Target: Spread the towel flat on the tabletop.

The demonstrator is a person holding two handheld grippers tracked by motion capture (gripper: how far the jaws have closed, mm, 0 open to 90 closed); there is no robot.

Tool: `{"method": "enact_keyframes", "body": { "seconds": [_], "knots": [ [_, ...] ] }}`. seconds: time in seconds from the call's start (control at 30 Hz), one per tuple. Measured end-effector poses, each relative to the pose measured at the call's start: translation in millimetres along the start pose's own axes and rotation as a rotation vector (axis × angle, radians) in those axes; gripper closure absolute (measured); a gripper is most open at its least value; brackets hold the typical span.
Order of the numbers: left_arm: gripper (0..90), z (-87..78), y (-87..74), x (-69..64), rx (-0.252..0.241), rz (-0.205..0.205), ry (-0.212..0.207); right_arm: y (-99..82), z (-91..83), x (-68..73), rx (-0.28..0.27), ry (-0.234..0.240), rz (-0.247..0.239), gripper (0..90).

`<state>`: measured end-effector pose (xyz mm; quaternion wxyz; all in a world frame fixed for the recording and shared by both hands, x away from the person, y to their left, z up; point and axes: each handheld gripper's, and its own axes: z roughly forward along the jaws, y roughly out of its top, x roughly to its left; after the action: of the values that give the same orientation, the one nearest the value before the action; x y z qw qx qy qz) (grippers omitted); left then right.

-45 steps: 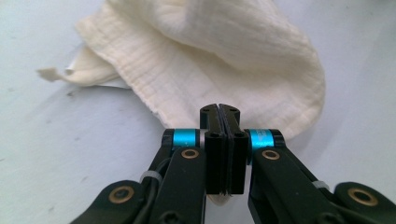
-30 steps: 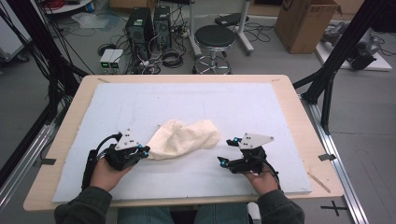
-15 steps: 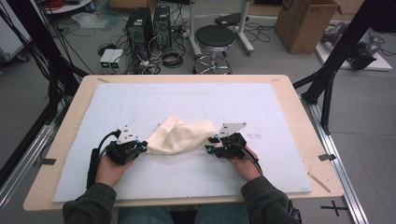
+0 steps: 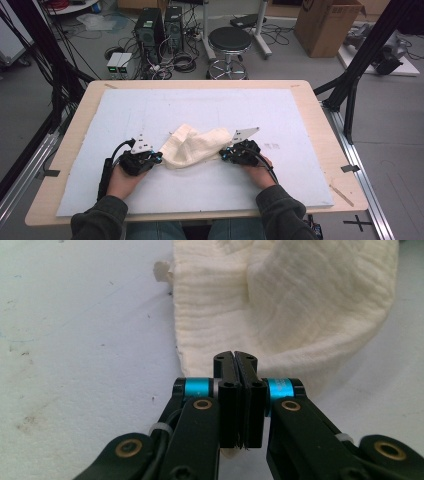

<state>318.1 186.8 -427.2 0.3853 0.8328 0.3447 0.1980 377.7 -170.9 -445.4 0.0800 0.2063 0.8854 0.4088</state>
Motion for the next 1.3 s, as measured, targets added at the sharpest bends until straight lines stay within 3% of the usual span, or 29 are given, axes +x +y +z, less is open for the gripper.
{"method": "enact_keyframes", "body": {
  "seconds": [0.1, 0.43, 0.63, 0.93, 1.1, 1.2, 1.3],
  "knots": [
    [88.0, -3.6, 0.5, -1.7, -0.012, 0.007, -0.006, -0.5, -4.4, 0.2, -0.012, 0.021, 0.020, 88.7],
    [88.1, -24.9, 1.3, -17.5, -0.052, 0.069, -0.013, -1.4, -43.1, 12.5, -0.050, 0.036, -0.004, 88.6],
    [88.1, -41.7, -3.5, -40.1, -0.076, 0.149, -0.026, -10.7, -69.9, 31.5, -0.073, 0.034, -0.031, 88.6],
    [88.1, -52.4, -14.6, -69.3, -0.025, 0.221, -0.068, -34.3, -87.5, 70.1, -0.049, 0.079, -0.051, 88.6],
    [86.7, -51.3, -25.4, -77.4, -0.012, 0.209, -0.100, -47.0, -89.6, 84.0, -0.017, 0.095, -0.053, 88.3],
    [72.0, -53.7, -26.3, -75.8, -0.021, 0.192, -0.118, -50.7, -89.7, 86.5, -0.014, 0.103, -0.041, 80.7],
    [65.0, -57.9, -21.9, -72.5, -0.049, 0.181, -0.128, -46.1, -93.9, 87.1, -0.042, 0.110, -0.032, 71.6]
  ]
}}
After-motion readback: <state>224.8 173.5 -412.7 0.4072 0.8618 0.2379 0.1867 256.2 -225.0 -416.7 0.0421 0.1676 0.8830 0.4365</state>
